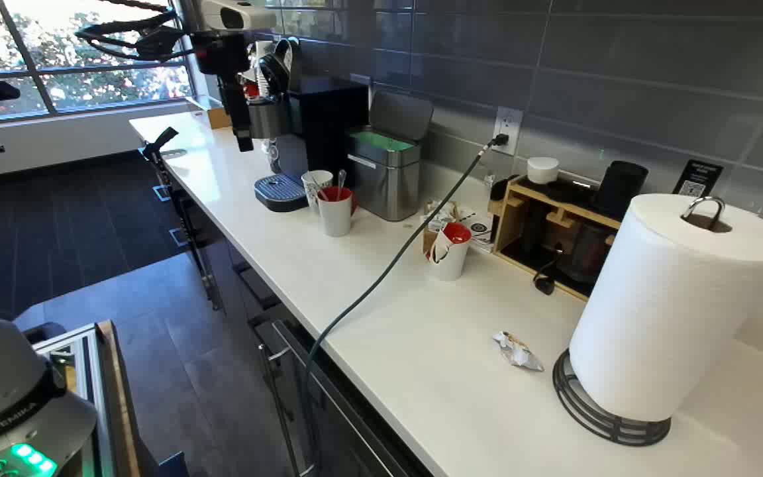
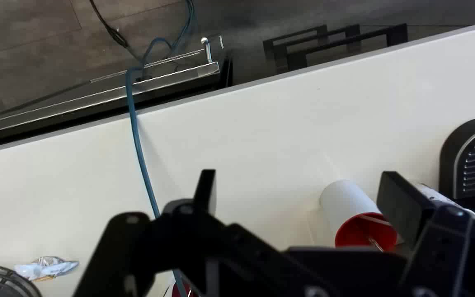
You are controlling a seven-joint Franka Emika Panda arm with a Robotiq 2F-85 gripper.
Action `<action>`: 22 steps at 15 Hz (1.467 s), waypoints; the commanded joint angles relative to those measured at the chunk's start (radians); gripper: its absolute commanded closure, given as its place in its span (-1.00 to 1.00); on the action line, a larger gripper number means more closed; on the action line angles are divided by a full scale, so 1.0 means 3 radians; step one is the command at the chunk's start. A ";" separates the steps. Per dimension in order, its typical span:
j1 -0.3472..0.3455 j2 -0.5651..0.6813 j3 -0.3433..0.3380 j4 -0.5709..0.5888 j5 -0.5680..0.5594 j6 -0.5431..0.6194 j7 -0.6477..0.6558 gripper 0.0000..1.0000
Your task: Take the coffee pod out of the coffee maker chamber.
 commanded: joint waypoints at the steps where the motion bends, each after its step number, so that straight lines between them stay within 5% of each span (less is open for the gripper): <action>1: 0.0002 0.0003 -0.0002 0.0007 -0.0001 -0.0007 0.0000 -1.00; 9: 0.0009 -0.0030 0.0017 0.0026 0.0081 0.0003 0.0112 -1.00; 14: 0.0136 -0.0397 0.0476 0.0324 0.0417 0.0086 0.1015 -1.00; 17: 0.0201 -0.0493 0.0908 0.0605 0.0304 0.0248 0.1321 -1.00; 22: 0.0273 -0.0141 0.1509 0.1353 -0.0247 0.0114 0.1081 -1.00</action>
